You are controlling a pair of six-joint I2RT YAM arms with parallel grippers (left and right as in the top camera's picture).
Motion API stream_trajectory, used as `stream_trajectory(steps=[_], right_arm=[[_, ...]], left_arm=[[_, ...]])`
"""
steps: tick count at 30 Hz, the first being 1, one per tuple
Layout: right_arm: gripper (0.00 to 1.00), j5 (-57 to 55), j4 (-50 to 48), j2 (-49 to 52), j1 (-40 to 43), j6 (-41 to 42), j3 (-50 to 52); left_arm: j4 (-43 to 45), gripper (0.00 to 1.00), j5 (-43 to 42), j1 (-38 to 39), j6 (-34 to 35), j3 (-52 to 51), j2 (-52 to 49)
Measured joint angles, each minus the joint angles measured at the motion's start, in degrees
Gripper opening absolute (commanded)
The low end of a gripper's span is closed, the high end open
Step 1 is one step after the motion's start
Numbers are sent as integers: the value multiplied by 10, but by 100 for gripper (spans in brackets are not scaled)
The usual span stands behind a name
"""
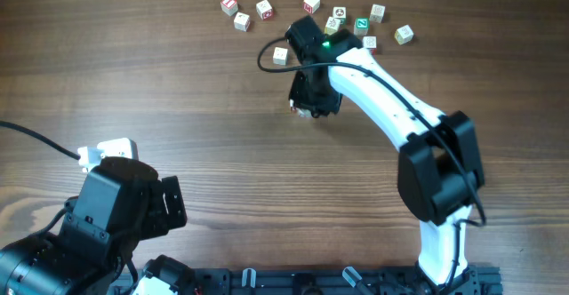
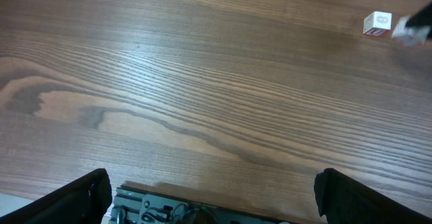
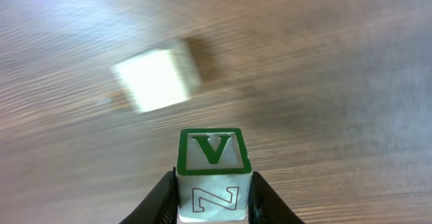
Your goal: Form a tower
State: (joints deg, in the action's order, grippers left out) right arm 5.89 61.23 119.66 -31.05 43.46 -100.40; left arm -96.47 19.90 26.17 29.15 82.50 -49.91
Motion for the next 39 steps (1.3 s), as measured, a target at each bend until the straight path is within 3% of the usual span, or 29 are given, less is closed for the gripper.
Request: stream_trajectory(steps=[6, 11, 21, 39], right_arm=[[28, 33, -56, -16, 0, -146, -8], [27, 15, -79, -16, 3, -198, -8], [22, -12, -79, 38, 19, -217, -8], [26, -87, -63, 39, -24, -200, -8]], left_arm=[[0, 100, 0, 0, 0, 0, 0], [0, 100, 0, 0, 0, 0, 0], [0, 100, 0, 0, 0, 0, 0], [0, 100, 0, 0, 0, 0, 0]])
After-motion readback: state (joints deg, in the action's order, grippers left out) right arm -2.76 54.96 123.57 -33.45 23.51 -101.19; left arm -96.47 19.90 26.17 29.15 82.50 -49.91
